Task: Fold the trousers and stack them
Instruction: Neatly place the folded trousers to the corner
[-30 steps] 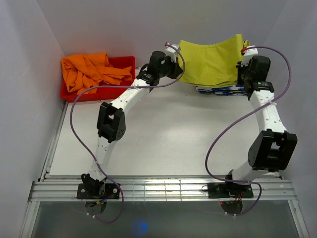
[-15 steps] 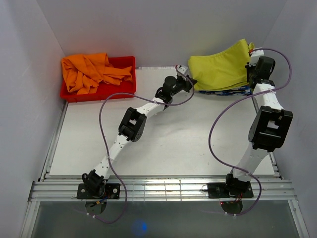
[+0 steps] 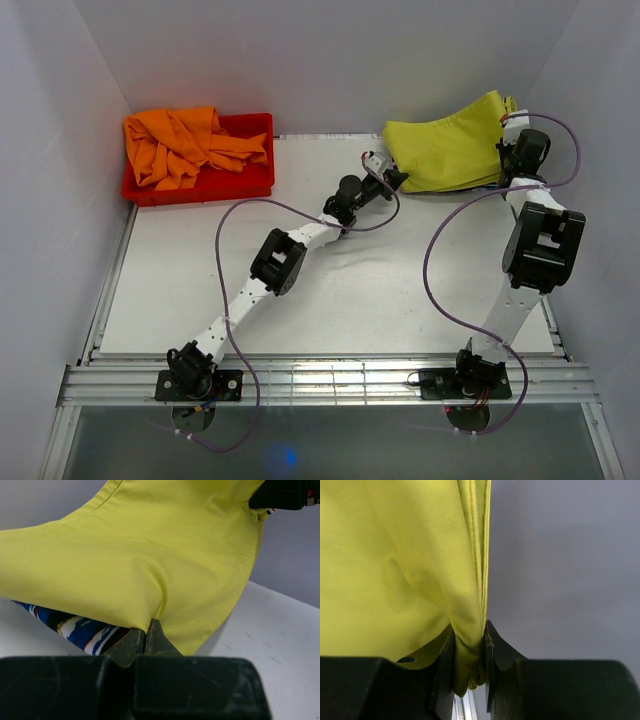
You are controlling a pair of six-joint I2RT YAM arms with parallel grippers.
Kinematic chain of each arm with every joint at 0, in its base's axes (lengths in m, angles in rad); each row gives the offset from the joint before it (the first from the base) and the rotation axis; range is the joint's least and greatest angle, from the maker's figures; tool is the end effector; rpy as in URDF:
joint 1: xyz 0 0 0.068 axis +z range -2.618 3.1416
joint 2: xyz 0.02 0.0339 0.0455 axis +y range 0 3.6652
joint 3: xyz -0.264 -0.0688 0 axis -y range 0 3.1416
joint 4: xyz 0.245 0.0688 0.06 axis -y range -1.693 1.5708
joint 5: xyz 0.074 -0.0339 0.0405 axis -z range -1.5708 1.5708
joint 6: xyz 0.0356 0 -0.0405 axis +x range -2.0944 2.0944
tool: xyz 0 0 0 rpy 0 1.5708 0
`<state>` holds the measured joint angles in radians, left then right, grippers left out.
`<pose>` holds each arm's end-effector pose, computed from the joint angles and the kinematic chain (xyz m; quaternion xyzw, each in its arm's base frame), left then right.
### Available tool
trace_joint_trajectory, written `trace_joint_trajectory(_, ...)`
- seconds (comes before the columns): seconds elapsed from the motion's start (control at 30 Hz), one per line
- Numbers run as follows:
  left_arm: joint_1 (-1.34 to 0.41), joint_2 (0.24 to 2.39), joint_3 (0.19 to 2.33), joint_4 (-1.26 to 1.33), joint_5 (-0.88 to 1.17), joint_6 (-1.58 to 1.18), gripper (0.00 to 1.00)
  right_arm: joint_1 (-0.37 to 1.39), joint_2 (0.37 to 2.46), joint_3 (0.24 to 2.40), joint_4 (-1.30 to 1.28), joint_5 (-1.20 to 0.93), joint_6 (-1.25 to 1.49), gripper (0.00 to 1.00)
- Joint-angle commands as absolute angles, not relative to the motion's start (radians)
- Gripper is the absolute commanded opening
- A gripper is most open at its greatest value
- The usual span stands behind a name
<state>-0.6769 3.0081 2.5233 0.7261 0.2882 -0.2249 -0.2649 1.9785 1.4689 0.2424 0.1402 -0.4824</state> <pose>0.4858 -0.4034 0.1134 0.2469 0.5696 -0.4192 0.6625 0.4554 -0.1287 0.2599 -0.0438 0.7930 -0.2727 0.5430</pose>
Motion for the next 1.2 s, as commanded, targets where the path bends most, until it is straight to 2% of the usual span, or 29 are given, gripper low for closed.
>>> trace_joint_trajectory(0.0,-0.640,3.011,2.539,0.785,0.219,-0.186,0.00,-0.319,2.014,1.470,0.459,0.316,-0.549,0.08)
trace_joint_trajectory(0.03,-0.640,3.023,2.539,0.784,0.221,-0.167,0.00,-0.318,2.035,1.470,0.456,0.331,-0.552,0.08)
trace_joint_trajectory(0.1,-0.637,3.034,2.540,0.776,0.221,-0.161,0.07,-0.318,2.058,1.462,0.460,0.356,-0.560,0.08)
trace_joint_trajectory(0.13,-0.635,3.036,2.534,0.775,0.225,-0.164,0.11,-0.318,2.078,1.460,0.463,0.362,-0.560,0.08)
trace_joint_trajectory(0.17,-0.634,3.028,2.513,0.770,0.224,-0.166,0.20,-0.319,2.086,1.454,0.462,0.367,-0.552,0.08)
trace_joint_trajectory(0.27,-0.630,2.975,2.459,0.762,0.238,-0.150,0.31,-0.318,2.108,1.442,0.453,0.371,-0.545,0.08)
trace_joint_trajectory(0.43,-0.617,2.837,2.321,0.683,0.278,-0.106,0.52,-0.318,2.167,1.555,0.318,0.413,-0.486,0.10)
trace_joint_trajectory(0.47,-0.612,2.814,2.312,0.654,0.282,-0.109,0.59,-0.318,2.174,1.578,0.286,0.416,-0.479,0.23)
trace_joint_trajectory(0.5,-0.601,2.759,2.297,0.626,0.287,-0.115,0.72,-0.318,2.180,1.610,0.240,0.410,-0.469,0.33)
trace_joint_trajectory(0.53,-0.594,2.723,2.240,0.591,0.294,-0.123,0.79,-0.318,2.175,1.621,0.220,0.399,-0.447,0.51)
trace_joint_trajectory(0.57,-0.586,2.685,2.205,0.578,0.301,-0.130,0.84,-0.318,2.169,1.631,0.200,0.387,-0.436,0.75)
trace_joint_trajectory(0.67,-0.557,2.538,2.099,0.465,0.322,-0.138,0.91,-0.316,2.140,1.689,0.098,0.325,-0.387,1.00)
trace_joint_trajectory(0.73,-0.531,2.449,2.077,0.317,0.325,-0.146,0.98,-0.314,2.120,1.747,0.010,0.301,-0.367,0.93)
trace_joint_trajectory(0.77,-0.522,2.422,2.077,0.264,0.337,-0.150,0.98,-0.314,2.109,1.756,-0.001,0.293,-0.353,0.90)
trace_joint_trajectory(0.93,-0.394,2.313,2.178,-0.226,0.426,-0.230,0.98,-0.314,1.990,1.827,-0.230,0.070,-0.348,0.90)
trace_joint_trajectory(1.03,-0.293,2.280,2.223,-0.433,0.511,-0.229,0.98,-0.314,1.924,1.897,-0.426,-0.142,-0.347,0.90)
trace_joint_trajectory(1.17,-0.174,2.183,2.172,-0.577,0.569,-0.171,0.98,-0.314,1.836,1.916,-0.609,-0.354,-0.342,0.90)
